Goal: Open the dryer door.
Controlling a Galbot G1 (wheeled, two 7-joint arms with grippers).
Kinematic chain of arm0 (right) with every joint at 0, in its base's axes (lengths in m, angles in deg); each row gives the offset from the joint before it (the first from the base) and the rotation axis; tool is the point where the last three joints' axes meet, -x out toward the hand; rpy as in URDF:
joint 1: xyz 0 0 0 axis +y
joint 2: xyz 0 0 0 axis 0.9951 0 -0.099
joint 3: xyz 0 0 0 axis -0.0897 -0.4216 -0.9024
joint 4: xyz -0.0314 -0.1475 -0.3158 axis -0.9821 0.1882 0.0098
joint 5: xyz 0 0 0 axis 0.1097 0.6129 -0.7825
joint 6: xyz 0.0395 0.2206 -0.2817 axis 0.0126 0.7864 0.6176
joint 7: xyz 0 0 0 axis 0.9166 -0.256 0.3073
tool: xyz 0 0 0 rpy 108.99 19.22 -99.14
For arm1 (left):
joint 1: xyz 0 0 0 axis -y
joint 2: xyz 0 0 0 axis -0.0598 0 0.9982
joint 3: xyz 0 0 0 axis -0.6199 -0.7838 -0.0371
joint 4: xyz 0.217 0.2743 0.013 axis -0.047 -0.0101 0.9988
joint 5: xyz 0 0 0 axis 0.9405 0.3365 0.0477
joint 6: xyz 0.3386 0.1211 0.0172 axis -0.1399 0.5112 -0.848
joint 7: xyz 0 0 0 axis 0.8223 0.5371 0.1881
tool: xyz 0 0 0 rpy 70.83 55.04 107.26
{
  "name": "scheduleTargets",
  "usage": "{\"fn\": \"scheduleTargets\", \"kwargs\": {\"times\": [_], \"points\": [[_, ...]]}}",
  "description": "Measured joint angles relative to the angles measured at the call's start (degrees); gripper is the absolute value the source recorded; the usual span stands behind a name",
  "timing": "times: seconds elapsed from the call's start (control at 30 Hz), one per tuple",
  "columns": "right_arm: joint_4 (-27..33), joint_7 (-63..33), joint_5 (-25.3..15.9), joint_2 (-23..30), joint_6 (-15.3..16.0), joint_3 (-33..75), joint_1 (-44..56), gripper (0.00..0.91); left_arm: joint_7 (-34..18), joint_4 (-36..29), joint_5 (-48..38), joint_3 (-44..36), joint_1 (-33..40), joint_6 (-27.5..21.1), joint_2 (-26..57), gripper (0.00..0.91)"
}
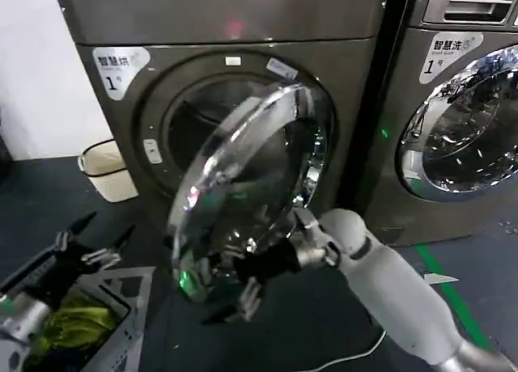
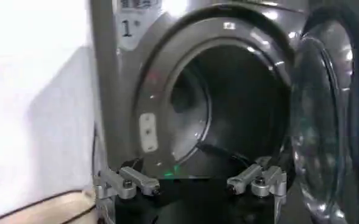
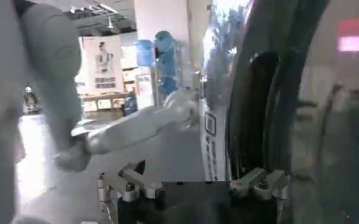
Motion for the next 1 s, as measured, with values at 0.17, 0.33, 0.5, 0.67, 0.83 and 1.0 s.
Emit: {"fn": "scheduleTargets", "kwargs": {"times": [0.17,0.33,0.5,0.67,0.83,1.0], "points": [[1.8,1.3,-0.2,-1.7,-0.5,3.6,1.1,0.907,-0.4,1.9,-4.6,-5.2,4.1,-1.3,5.1,0.907],[4.2,3.9,-2.3,-3.4,-0.9,8.3,2.5,0.907,-0.1,3.3,-7.5,-10.0,7.8,-1.5,9.7,0.907],[6.1,4.6,-3.8,-5.2,-1.8,14.9,5.3,0.907,0.3,4.4,-7.7,-14.6,10.6,-1.5,11.6,0.907],[6.2,4.4,-5.9,-5.2,-2.8,25.9,9.5,0.907,1.6,3.8,-7.2,-18.5,12.1,-1.9,11.7,0.907],[5.8,0.7,-8.0,-5.5,-2.9,37.0,12.7,0.907,2.3,3.1,-7.4,-21.3,12.9,-2.3,12.7,0.907],[3.9,-4.3,-10.8,-4.9,-4.1,48.1,16.4,0.907,2.2,1.7,-6.5,-24.5,13.5,-2.7,12.5,0.907]]}}
